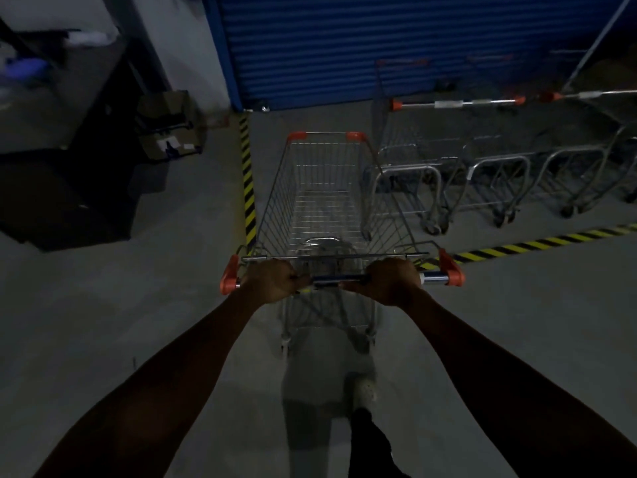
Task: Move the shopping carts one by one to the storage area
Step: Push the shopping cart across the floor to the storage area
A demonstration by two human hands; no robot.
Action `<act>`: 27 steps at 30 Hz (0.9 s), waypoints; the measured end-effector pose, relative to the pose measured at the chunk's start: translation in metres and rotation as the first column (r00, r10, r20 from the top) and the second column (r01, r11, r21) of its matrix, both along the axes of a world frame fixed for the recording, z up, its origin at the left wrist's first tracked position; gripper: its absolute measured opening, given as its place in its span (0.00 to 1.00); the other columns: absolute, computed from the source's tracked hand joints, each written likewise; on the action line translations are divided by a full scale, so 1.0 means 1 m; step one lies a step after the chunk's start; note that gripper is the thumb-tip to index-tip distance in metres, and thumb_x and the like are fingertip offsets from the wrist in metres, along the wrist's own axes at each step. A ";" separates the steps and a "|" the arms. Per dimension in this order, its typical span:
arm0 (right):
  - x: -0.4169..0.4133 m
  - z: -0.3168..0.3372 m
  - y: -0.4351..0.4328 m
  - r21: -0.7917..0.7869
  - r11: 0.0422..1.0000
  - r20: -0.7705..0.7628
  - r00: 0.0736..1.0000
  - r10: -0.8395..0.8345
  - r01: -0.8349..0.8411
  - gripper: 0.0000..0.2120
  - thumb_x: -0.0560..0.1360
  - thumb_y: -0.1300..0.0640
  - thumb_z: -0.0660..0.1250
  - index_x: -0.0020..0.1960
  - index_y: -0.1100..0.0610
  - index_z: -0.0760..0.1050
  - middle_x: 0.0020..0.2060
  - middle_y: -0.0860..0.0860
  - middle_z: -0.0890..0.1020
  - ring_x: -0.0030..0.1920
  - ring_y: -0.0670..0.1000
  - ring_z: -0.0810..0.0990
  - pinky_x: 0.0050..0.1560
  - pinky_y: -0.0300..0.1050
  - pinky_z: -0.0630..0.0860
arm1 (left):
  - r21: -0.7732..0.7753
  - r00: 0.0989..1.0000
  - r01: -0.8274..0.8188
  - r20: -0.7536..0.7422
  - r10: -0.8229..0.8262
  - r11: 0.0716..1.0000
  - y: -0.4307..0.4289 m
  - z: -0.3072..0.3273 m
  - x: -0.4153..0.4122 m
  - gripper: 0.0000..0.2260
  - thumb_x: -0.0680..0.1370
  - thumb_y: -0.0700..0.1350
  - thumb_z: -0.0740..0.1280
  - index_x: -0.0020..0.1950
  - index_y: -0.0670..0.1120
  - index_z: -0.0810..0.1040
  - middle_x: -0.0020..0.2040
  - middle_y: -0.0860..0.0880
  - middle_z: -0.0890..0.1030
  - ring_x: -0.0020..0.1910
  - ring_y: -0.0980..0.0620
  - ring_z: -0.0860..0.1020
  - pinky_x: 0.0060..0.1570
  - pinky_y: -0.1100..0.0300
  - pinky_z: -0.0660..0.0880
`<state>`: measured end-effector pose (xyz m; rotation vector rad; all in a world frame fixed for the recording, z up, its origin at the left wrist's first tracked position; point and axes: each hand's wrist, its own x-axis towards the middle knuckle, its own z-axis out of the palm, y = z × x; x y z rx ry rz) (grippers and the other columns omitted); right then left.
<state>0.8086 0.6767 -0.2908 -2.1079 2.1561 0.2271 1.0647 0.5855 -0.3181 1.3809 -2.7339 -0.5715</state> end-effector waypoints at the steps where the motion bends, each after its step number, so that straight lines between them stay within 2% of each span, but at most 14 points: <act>1: -0.010 -0.003 -0.021 -0.017 1.000 0.006 1.000 0.017 -0.017 0.34 0.67 0.18 0.51 0.36 0.50 0.70 0.41 0.50 0.83 0.46 0.52 0.82 0.40 0.43 0.67 | 0.002 0.999 -0.040 0.005 0.040 0.999 -0.017 -0.001 -0.008 0.24 0.80 0.63 0.61 0.29 0.51 0.77 0.31 0.49 0.80 0.32 0.53 0.77 0.38 0.58 0.71; 4: -0.036 -0.005 -0.079 -0.042 0.999 0.044 0.998 0.034 -0.032 0.37 0.66 0.18 0.54 0.39 0.50 0.78 0.42 0.51 0.84 0.48 0.53 0.83 0.41 0.43 0.69 | -0.015 0.993 -0.106 0.050 0.106 0.994 -0.067 -0.003 -0.029 0.29 0.79 0.65 0.60 0.24 0.49 0.69 0.23 0.51 0.70 0.26 0.57 0.72 0.34 0.57 0.69; 7: -0.052 -0.003 -0.129 -0.016 1.000 0.082 0.996 0.019 -0.017 0.38 0.67 0.20 0.57 0.52 0.52 0.82 0.49 0.55 0.85 0.54 0.56 0.82 0.49 0.46 0.74 | 0.006 0.985 -0.160 0.061 0.160 0.987 -0.109 0.001 -0.046 0.30 0.72 0.71 0.52 0.25 0.49 0.71 0.25 0.52 0.73 0.29 0.56 0.75 0.35 0.58 0.70; 8: -0.055 -0.003 -0.146 -0.009 1.000 0.075 0.997 0.028 -0.028 0.39 0.67 0.20 0.57 0.52 0.52 0.82 0.50 0.55 0.84 0.54 0.56 0.82 0.49 0.46 0.74 | -0.003 0.982 -0.176 0.065 0.176 0.984 -0.121 0.002 -0.050 0.30 0.71 0.71 0.51 0.26 0.49 0.72 0.26 0.52 0.74 0.31 0.55 0.76 0.36 0.58 0.71; 11: -0.068 -0.006 -0.194 0.001 0.997 0.047 0.996 0.073 -0.073 0.41 0.65 0.17 0.52 0.43 0.52 0.82 0.39 0.51 0.83 0.46 0.53 0.83 0.40 0.43 0.70 | -0.017 0.976 -0.211 0.059 0.211 0.977 -0.156 0.003 -0.059 0.29 0.74 0.70 0.51 0.29 0.49 0.74 0.27 0.51 0.75 0.31 0.55 0.77 0.35 0.58 0.73; 14: -0.076 -0.008 -0.235 0.016 0.996 0.070 0.993 0.091 -0.092 0.38 0.65 0.17 0.50 0.32 0.51 0.74 0.30 0.48 0.77 0.40 0.50 0.81 0.38 0.42 0.68 | -0.026 0.978 -0.202 0.045 0.203 0.979 -0.191 0.004 -0.067 0.30 0.75 0.70 0.50 0.27 0.48 0.71 0.26 0.49 0.73 0.29 0.52 0.76 0.33 0.57 0.71; 18: -0.084 -0.007 -0.290 0.006 0.994 0.096 0.989 0.110 -0.111 0.37 0.66 0.17 0.51 0.31 0.51 0.70 0.30 0.48 0.75 0.41 0.50 0.80 0.41 0.43 0.68 | -0.063 0.982 -0.184 0.032 0.186 0.981 -0.241 -0.003 -0.071 0.38 0.73 0.77 0.43 0.25 0.46 0.70 0.25 0.49 0.74 0.28 0.53 0.77 0.32 0.60 0.71; 21: -0.086 -0.006 -0.328 -0.010 0.993 0.106 0.988 0.115 -0.115 0.34 0.67 0.19 0.54 0.35 0.51 0.71 0.28 0.46 0.70 0.42 0.51 0.81 0.37 0.41 0.65 | -0.089 0.986 -0.158 0.031 0.161 0.983 -0.282 -0.008 -0.071 0.39 0.75 0.76 0.45 0.25 0.45 0.71 0.23 0.48 0.73 0.26 0.56 0.75 0.32 0.58 0.73; 23: -0.085 -0.005 -0.355 -0.009 0.991 0.105 0.986 0.133 -0.133 0.32 0.69 0.20 0.56 0.40 0.50 0.76 0.30 0.47 0.74 0.45 0.52 0.82 0.35 0.40 0.63 | -0.094 0.989 -0.143 0.010 0.145 0.985 -0.311 -0.008 -0.071 0.39 0.73 0.77 0.45 0.25 0.45 0.71 0.22 0.49 0.72 0.25 0.56 0.74 0.31 0.58 0.72; 25: -0.087 -0.005 -0.385 -0.020 0.992 0.091 0.988 0.128 -0.127 0.35 0.67 0.19 0.54 0.36 0.51 0.73 0.34 0.49 0.78 0.44 0.52 0.82 0.37 0.41 0.65 | -0.089 0.990 -0.140 -0.002 0.140 0.986 -0.340 -0.009 -0.070 0.36 0.73 0.76 0.46 0.25 0.47 0.70 0.23 0.50 0.72 0.26 0.55 0.74 0.31 0.59 0.70; 27: -0.085 -0.004 -0.414 -0.009 0.995 0.094 0.990 0.104 -0.104 0.37 0.65 0.17 0.51 0.31 0.52 0.69 0.31 0.48 0.75 0.39 0.51 0.80 0.38 0.41 0.68 | -0.066 0.989 -0.145 0.005 0.146 0.987 -0.369 -0.010 -0.069 0.33 0.73 0.73 0.46 0.25 0.48 0.69 0.24 0.51 0.72 0.27 0.54 0.75 0.32 0.59 0.70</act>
